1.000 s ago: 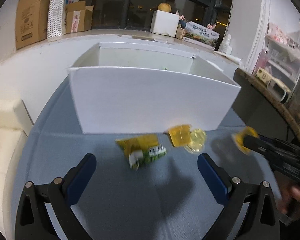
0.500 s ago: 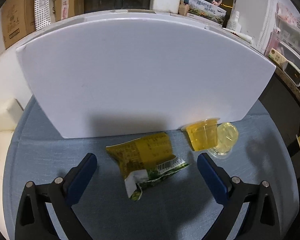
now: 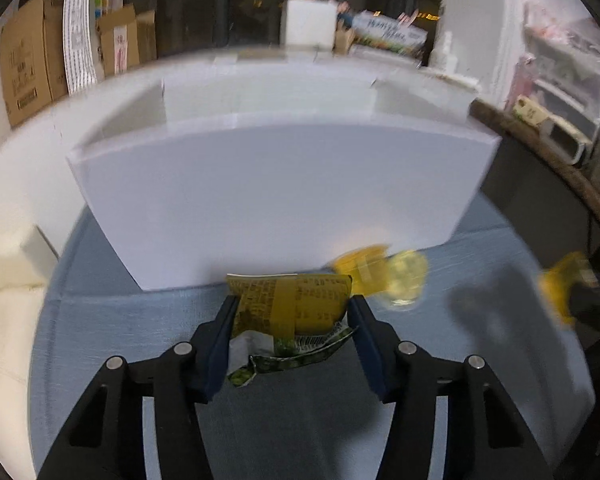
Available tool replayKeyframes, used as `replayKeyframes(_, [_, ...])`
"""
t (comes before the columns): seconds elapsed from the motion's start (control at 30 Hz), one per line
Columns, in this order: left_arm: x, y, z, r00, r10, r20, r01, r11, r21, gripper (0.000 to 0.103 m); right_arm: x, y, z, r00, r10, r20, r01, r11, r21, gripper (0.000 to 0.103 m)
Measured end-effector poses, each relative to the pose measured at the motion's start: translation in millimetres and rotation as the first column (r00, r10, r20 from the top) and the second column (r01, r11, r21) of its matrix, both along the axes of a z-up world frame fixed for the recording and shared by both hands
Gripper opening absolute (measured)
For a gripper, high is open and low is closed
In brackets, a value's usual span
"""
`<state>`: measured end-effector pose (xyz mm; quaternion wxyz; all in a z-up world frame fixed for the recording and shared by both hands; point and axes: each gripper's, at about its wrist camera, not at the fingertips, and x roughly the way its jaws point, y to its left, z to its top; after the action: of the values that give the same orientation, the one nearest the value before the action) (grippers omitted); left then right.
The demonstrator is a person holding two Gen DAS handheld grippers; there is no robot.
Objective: Organize snacks
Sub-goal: 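Grasp the green snack packet with the left tool while the right tool holds the yellow jelly cup, then carry the green packet and yellow jelly cup into the white box and release both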
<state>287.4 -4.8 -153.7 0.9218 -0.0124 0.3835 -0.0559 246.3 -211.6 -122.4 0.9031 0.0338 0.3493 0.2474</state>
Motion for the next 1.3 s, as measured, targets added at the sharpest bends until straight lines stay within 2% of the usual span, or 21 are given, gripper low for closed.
replayKeyframes(0.13, [-30.3, -8.5, 37.6, 0.995, -0.042, 0.091, 0.043, 0.999, -0.009, 0.059, -3.4, 6.0, 8.2, 1.000, 0.013, 0.025, -0.014, 1.000, 0.012, 0.035])
replayKeyframes(0.27, [-43.2, -7.1, 68.1, 0.987, -0.061, 0.149, 0.065, 0.998, -0.025, 0.059, 1.6, 13.8, 20.1, 0.999, 0.022, 0.048, -0.023, 0.999, 0.026, 0.035])
replayKeyframes(0.43, [-31.4, 8.0, 100.9, 0.978, -0.054, 0.202, 0.058, 0.998, -0.010, 0.059, 19.4, 25.7, 44.1, 0.995, 0.034, 0.093, -0.037, 0.999, 0.031, 0.035])
replayKeyframes(0.53, [-11.2, 16.1, 119.5, 0.975, -0.044, 0.220, 0.045, 0.999, 0.004, 0.059, 38.1, 30.5, 58.4, 0.994, 0.029, 0.109, -0.033, 0.999, 0.042, 0.035])
replayKeyframes(0.77, [45.7, 41.0, 131.2, 0.981, -0.009, 0.196, 0.010, 1.000, -0.008, 0.059, 101.7, 42.4, 85.7, 0.991, 0.005, 0.137, -0.013, 0.998, 0.055, 0.035])
replayKeyframes(0.97, [82.2, 50.2, 127.0, 0.986, 0.000, 0.166, 0.000, 1.000, -0.001, 0.060, 137.9, 51.1, 80.2, 0.994, -0.002, 0.109, 0.000, 1.000, 0.026, 0.035])
replayKeyframes(1.03, [90.2, 49.9, 122.7, 0.989, 0.002, 0.151, -0.002, 1.000, 0.002, 0.063, 145.1, 52.2, 76.2, 0.995, -0.003, 0.103, 0.001, 1.000, 0.023, 0.035])
replayKeyframes(1.07, [93.7, 49.8, 120.1, 0.989, 0.012, 0.147, -0.014, 1.000, 0.011, 0.068, 148.2, 52.6, 74.3, 0.996, -0.007, 0.092, 0.005, 1.000, 0.020, 0.038])
replayKeyframes(1.1, [95.4, 49.3, 117.2, 0.990, 0.022, 0.140, -0.026, 0.999, 0.023, 0.092, 151.4, 52.4, 71.6, 0.997, -0.007, 0.075, 0.006, 1.000, 0.020, 0.045])
replayKeyframes(1.13, [97.0, 49.5, 114.7, 0.990, 0.030, 0.135, -0.034, 0.999, 0.027, 0.103, 153.9, 52.3, 68.9, 0.998, -0.010, 0.066, 0.009, 1.000, 0.020, 0.076])
replayKeyframes(1.17, [96.9, 50.2, 112.3, 0.990, 0.029, 0.141, -0.033, 0.999, 0.026, 0.103, 153.5, 52.0, 68.7, 0.997, -0.016, 0.082, 0.015, 1.000, 0.020, 0.095])
replayKeyframes(1.2, [96.3, 50.5, 109.9, 0.989, 0.030, 0.143, -0.035, 0.999, 0.031, 0.103, 150.7, 50.5, 68.6, 0.994, -0.018, 0.107, 0.016, 1.000, 0.025, 0.095])
replayKeyframes(1.3, [92.6, 53.7, 104.7, 0.988, 0.031, 0.152, -0.036, 0.999, 0.028, 0.103, 148.5, 48.9, 65.9, 0.995, -0.016, 0.097, 0.013, 1.000, 0.026, 0.096])
